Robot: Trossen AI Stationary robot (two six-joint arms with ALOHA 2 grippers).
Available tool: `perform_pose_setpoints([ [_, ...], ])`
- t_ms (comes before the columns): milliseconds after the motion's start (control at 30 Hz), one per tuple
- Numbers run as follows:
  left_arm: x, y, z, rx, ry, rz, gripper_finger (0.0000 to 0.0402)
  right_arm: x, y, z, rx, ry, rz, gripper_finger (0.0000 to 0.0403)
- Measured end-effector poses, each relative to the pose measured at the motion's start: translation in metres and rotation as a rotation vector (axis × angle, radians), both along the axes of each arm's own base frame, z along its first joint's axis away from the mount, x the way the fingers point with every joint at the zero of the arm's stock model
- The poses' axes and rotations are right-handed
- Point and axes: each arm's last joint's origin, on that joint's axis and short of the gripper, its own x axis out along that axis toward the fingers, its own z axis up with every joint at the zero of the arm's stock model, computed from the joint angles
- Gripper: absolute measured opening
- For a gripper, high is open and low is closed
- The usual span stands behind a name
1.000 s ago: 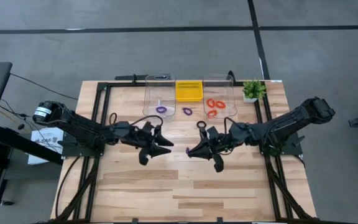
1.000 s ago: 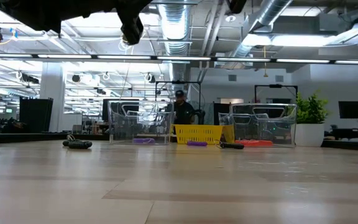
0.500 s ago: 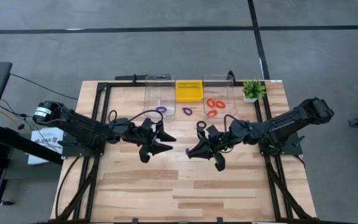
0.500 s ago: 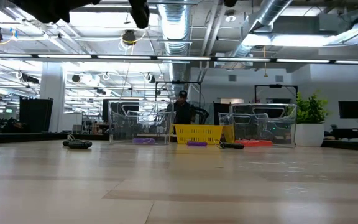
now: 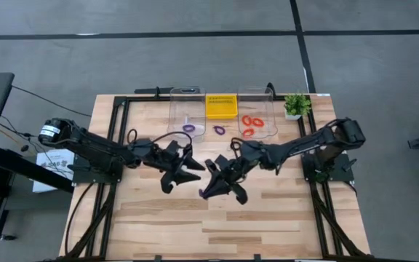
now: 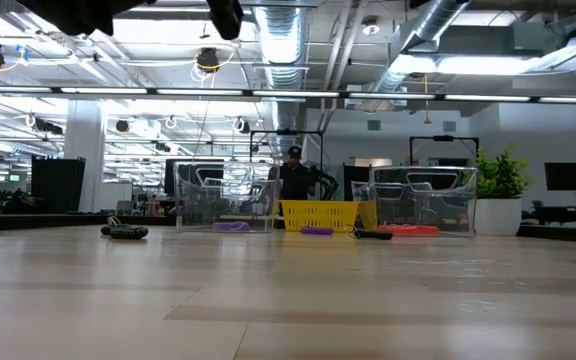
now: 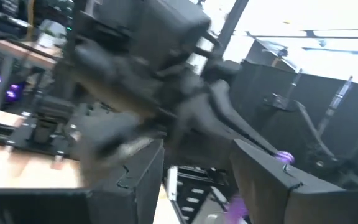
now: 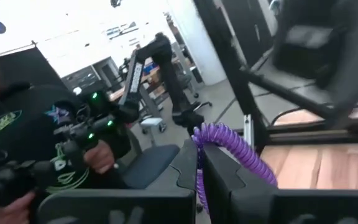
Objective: Sort spring keychains
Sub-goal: Put the bottom purple spring keychain into the left transparent bin
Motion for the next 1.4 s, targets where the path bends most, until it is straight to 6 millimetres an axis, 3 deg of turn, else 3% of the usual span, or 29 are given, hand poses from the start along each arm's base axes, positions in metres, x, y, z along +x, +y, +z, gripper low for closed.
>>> perform_pose_setpoints([
  [367, -0.003, -0.011, 0.0, -0.005, 0.001, -0.056, 0.0186, 0.005, -0.019, -0.003, 0.015, 0.029, -0.046, 0.0],
  [1133, -0.003, -0.011, -0.001, -0.012, 0.01, -0.083, 0.0186, 0.005, -0.015, -0.003, 0.01, 0.023, -0.065, 0.0],
  [1400, -0.004, -0.012, -0.001, -0.01, 0.011, -0.088, 0.0186, -0.008, -0.018, 0.016, -0.026, -0.009, -0.083, 0.0],
])
